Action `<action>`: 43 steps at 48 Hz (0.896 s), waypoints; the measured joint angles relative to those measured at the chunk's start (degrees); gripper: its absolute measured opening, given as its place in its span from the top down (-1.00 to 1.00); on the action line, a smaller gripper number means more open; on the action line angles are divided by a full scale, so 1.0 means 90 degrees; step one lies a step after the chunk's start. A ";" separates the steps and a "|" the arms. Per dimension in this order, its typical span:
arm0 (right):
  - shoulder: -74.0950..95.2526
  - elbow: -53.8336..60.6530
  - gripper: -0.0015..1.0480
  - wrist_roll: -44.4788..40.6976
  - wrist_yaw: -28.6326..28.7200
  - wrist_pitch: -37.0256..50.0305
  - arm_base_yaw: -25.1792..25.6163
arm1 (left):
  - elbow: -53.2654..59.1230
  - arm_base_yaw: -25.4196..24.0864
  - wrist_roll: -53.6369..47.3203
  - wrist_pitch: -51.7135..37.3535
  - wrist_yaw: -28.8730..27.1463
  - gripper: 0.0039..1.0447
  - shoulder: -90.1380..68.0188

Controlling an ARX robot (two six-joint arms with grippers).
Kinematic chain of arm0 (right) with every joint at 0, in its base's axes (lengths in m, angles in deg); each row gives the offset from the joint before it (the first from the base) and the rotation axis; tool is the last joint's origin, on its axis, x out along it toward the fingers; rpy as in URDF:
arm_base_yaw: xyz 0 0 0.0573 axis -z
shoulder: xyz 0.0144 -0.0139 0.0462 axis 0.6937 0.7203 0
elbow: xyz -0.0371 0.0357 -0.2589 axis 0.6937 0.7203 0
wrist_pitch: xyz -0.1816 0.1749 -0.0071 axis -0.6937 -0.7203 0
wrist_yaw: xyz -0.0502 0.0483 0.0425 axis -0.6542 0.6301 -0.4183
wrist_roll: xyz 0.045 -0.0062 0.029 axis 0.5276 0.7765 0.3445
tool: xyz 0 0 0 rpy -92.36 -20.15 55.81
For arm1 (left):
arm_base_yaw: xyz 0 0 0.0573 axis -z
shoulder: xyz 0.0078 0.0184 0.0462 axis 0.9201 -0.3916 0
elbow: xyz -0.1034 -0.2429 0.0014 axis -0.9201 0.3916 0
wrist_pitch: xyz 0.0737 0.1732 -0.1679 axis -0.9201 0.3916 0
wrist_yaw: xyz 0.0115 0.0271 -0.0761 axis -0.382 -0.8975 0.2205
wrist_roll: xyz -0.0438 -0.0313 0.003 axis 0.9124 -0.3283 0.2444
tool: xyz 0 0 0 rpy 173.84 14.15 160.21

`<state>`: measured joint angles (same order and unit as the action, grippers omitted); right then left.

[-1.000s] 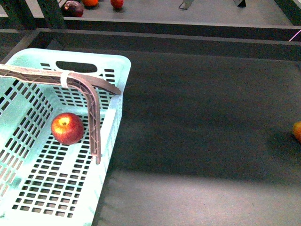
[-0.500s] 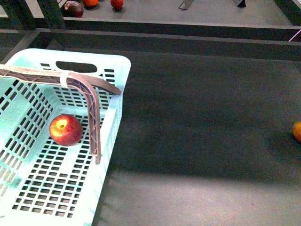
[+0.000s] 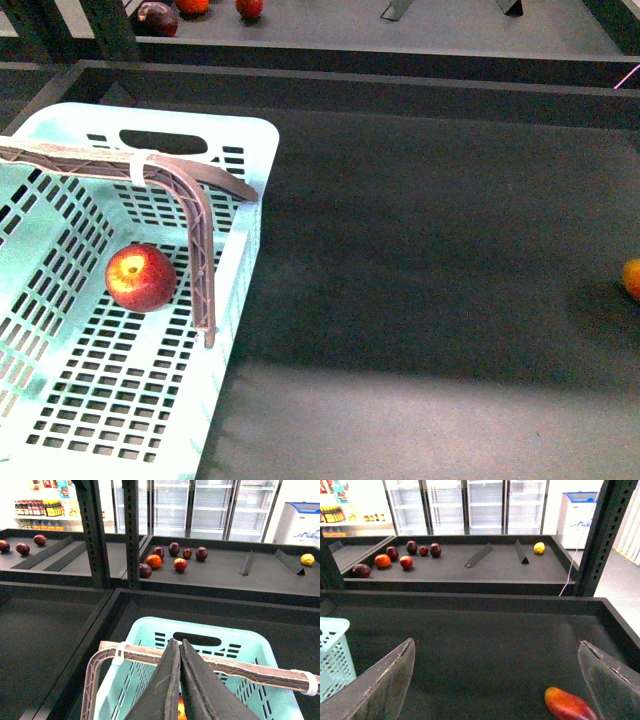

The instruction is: Pick apple with right arm and hold basket with left

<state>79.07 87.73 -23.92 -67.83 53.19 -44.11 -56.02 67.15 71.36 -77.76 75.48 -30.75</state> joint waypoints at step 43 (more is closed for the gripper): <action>0.0000 0.0000 -0.83 0.0000 -0.0002 0.0000 0.0000 | 0.0000 0.0000 -0.0005 0.3317 0.0000 0.94 0.3247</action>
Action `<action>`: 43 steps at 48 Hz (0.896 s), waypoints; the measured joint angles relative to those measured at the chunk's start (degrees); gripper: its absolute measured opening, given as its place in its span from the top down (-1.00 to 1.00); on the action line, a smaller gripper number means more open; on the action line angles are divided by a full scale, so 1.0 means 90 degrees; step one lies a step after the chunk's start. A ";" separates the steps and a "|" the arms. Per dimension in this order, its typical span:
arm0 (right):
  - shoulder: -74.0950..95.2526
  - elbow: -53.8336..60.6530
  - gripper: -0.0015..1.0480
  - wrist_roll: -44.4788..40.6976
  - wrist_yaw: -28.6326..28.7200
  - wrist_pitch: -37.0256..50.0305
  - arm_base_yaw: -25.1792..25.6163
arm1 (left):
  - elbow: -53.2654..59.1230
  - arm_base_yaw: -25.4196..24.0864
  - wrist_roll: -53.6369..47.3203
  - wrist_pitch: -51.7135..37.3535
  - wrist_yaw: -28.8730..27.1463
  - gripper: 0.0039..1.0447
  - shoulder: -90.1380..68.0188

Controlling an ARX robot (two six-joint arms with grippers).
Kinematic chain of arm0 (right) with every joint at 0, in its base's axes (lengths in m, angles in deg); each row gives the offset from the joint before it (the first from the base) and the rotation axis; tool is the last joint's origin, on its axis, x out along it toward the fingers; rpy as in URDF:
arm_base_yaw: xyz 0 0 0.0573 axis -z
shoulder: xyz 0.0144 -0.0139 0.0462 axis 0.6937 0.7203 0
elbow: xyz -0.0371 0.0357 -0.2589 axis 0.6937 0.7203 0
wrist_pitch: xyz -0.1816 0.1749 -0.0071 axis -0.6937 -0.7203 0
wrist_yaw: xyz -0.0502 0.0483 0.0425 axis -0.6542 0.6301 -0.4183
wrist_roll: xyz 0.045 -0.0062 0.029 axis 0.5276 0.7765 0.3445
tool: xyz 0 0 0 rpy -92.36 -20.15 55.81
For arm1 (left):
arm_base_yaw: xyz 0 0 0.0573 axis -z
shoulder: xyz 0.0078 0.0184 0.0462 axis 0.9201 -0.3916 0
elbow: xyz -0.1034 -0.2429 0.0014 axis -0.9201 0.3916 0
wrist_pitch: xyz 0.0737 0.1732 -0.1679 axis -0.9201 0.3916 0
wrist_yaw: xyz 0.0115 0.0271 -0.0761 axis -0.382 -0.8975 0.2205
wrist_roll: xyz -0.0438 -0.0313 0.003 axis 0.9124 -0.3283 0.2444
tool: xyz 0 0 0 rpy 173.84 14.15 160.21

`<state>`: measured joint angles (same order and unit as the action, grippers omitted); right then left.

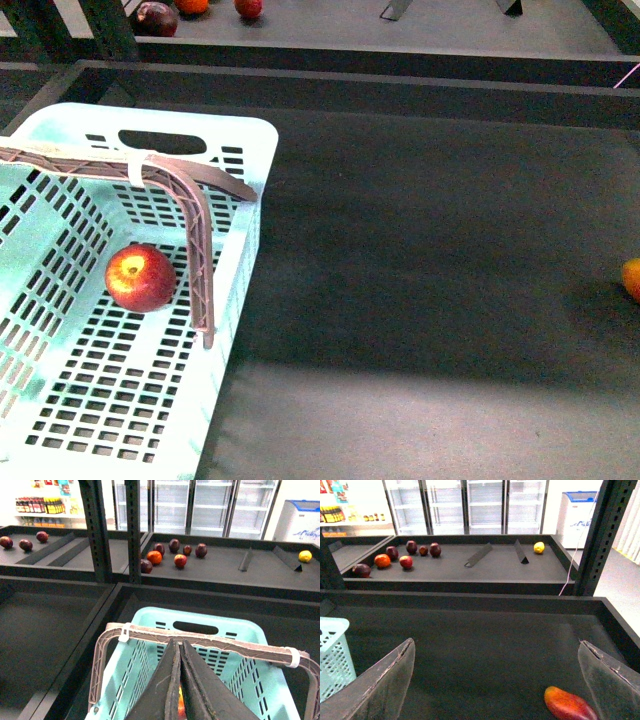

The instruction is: Pick apple with right arm and hold basket with left

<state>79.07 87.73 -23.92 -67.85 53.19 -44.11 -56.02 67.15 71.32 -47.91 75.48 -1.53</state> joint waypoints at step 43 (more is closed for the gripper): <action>0.0000 0.0000 -0.83 0.0002 0.0002 0.0000 0.0000 | 0.0000 0.0000 0.0002 0.0061 0.0000 -0.50 0.0163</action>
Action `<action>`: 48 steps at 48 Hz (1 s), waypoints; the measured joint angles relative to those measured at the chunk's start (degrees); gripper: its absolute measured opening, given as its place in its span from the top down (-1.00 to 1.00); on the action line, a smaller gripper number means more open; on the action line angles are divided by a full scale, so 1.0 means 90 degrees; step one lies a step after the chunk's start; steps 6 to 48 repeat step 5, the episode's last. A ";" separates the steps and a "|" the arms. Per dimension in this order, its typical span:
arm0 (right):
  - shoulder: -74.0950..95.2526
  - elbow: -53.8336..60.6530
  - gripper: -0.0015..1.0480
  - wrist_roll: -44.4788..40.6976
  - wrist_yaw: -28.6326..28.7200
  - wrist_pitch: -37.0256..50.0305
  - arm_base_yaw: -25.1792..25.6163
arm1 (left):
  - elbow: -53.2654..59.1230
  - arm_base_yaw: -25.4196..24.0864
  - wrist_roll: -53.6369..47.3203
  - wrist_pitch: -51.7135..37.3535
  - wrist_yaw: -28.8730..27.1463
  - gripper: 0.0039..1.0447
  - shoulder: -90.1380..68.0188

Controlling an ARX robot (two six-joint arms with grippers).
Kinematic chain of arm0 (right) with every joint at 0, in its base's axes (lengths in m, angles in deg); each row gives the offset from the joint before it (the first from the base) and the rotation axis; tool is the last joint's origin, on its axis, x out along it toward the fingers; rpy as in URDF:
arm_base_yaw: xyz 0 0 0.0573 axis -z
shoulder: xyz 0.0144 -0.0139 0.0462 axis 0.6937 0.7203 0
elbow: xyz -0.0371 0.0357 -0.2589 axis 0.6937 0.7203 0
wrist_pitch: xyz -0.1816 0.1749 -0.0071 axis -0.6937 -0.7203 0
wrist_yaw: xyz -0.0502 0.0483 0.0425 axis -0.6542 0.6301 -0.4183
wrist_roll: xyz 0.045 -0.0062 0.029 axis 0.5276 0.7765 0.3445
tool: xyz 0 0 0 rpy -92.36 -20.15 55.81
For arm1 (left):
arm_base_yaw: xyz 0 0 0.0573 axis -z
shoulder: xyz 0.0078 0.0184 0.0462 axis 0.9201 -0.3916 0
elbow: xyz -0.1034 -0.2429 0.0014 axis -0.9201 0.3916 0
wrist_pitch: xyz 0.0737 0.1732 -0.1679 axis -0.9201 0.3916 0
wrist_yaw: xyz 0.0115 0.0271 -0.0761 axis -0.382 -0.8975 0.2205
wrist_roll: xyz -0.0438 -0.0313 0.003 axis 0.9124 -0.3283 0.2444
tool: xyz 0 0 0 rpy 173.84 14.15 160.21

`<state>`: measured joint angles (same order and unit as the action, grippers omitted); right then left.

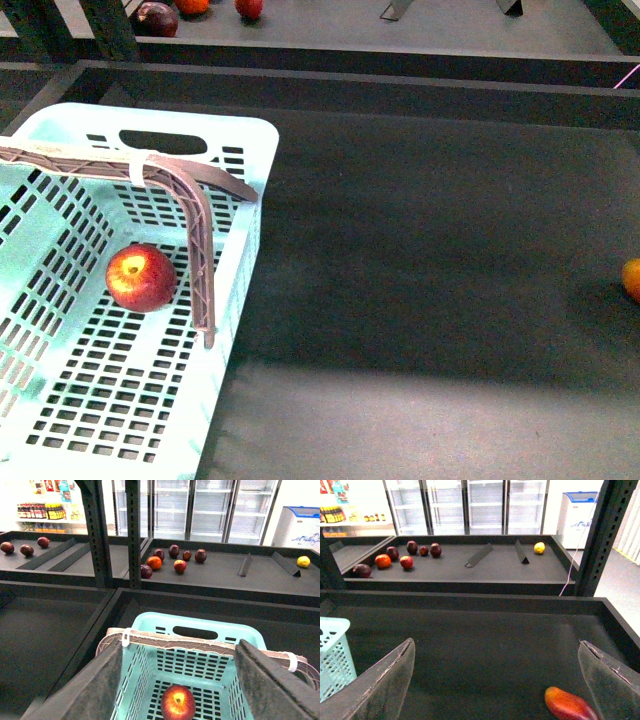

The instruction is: Pick apple with right arm and hold basket with left

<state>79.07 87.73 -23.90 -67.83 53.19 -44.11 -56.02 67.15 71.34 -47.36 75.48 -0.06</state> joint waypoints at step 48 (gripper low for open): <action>0.0000 0.0000 -0.83 -0.0002 0.0000 0.0000 0.0000 | 0.0000 0.0000 -0.0002 0.0002 0.0000 -0.87 0.0000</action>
